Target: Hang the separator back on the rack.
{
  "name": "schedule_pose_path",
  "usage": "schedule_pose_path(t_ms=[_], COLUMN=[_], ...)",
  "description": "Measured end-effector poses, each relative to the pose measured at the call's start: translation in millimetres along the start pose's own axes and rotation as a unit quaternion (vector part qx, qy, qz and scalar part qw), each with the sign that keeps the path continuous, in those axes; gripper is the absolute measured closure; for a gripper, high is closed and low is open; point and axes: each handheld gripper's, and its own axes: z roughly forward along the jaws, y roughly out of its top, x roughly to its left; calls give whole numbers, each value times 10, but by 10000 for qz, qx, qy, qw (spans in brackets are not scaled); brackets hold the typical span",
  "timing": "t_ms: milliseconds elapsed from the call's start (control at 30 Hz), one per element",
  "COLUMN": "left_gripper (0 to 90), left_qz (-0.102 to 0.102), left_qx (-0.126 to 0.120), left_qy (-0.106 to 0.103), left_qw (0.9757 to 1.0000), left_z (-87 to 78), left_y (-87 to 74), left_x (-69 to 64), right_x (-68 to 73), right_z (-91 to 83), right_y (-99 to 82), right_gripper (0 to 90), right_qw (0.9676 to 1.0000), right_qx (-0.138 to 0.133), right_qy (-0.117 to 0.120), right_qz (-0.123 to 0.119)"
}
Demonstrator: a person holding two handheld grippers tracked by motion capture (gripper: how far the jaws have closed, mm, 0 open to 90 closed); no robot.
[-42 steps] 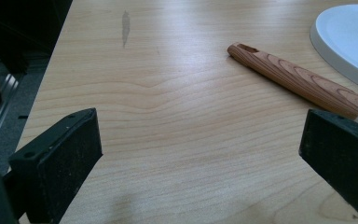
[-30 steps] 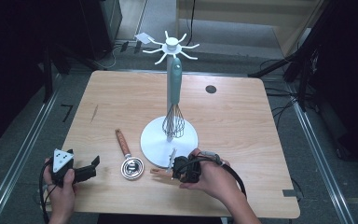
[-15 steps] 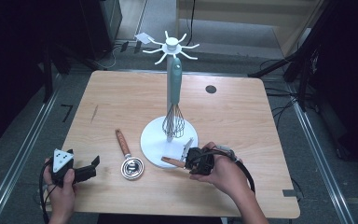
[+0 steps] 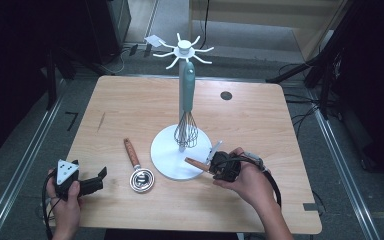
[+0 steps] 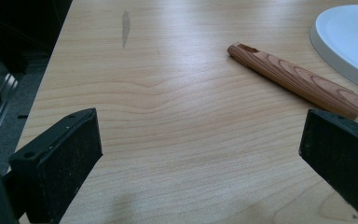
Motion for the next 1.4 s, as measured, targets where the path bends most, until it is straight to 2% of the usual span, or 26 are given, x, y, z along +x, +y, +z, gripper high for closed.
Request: schedule_pose_path(t_ms=[67, 233, 367, 733, 1067, 1300, 1400], left_gripper=[0, 0, 0, 0, 0, 0, 0], left_qz=[0, 1, 1, 11, 12, 16, 16], left_qx=[0, 0, -2, -1, -6, 1, 1], left_qy=[-1, 0, 0, -6, -3, -1, -3], left_qw=[10000, 10000, 10000, 10000, 10000, 10000, 10000], left_z=[0, 0, 0, 1, 0, 0, 0], left_y=[0, 0, 0, 0, -1, 0, 0], left_x=[0, 0, 0, 0, 0, -1, -1], right_x=[-30, -106, -184, -319, -395, -429, -446], right_z=[-1, -36, -85, -233, -345, -385, -414], right_y=[-26, -96, -164, -325, -448, -511, -540], right_gripper=[714, 714, 714, 715, 715, 715, 715], right_qw=[10000, 9993, 9983, 9928, 9886, 9871, 9853], right_qx=[-9, -115, -276, -722, -959, -1080, -1178], right_qy=[-31, -138, -200, -302, -353, -341, -350], right_qz=[38, 327, 474, 906, 1106, 1135, 1187])
